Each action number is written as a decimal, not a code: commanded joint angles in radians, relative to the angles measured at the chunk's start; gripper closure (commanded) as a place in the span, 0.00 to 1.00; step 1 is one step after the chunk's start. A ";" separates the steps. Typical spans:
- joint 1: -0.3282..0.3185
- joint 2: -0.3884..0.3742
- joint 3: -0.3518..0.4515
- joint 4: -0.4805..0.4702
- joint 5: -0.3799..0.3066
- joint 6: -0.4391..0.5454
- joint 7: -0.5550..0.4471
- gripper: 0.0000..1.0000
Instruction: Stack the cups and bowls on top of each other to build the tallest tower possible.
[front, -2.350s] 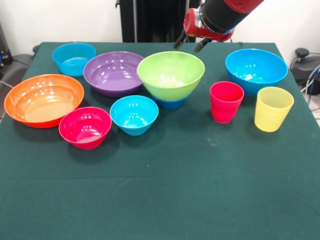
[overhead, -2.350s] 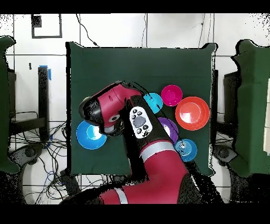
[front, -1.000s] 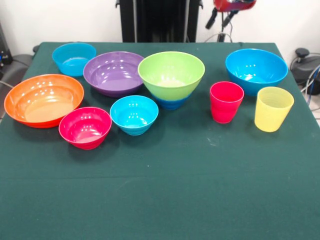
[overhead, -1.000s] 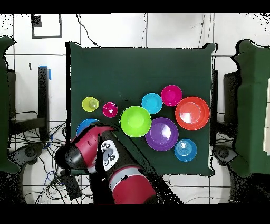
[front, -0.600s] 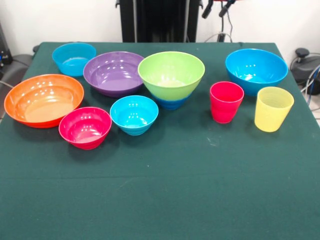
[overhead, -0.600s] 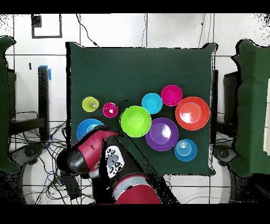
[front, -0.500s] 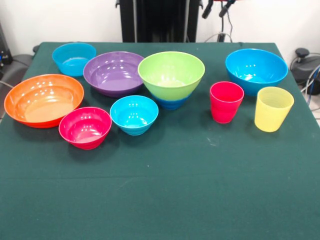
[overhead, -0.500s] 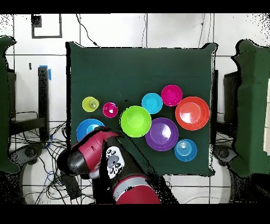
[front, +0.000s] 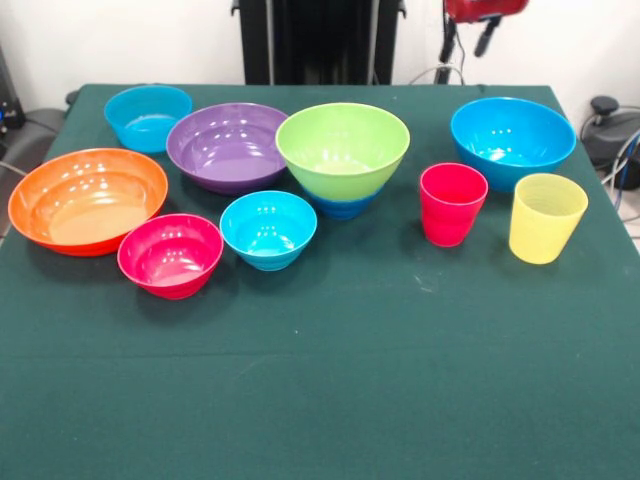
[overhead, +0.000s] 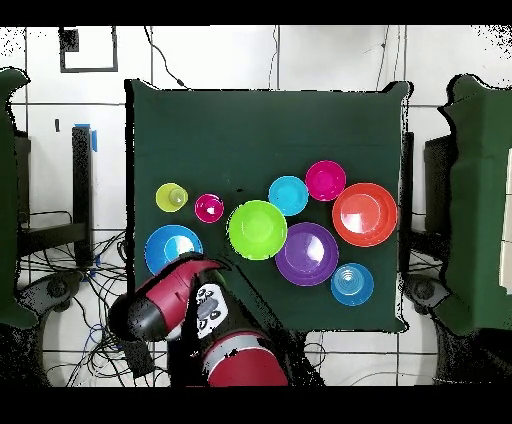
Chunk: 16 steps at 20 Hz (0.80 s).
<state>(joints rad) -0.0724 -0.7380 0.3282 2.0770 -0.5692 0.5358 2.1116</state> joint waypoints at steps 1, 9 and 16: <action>0.058 0.088 -0.058 0.048 0.049 -0.151 0.235 0.00; 0.067 0.077 -0.115 0.078 0.088 -0.248 0.243 0.00; 0.083 0.106 -0.162 0.092 0.110 -0.343 0.259 0.00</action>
<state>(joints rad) -0.0002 -0.7078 0.2050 2.1250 -0.5003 0.3218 2.1700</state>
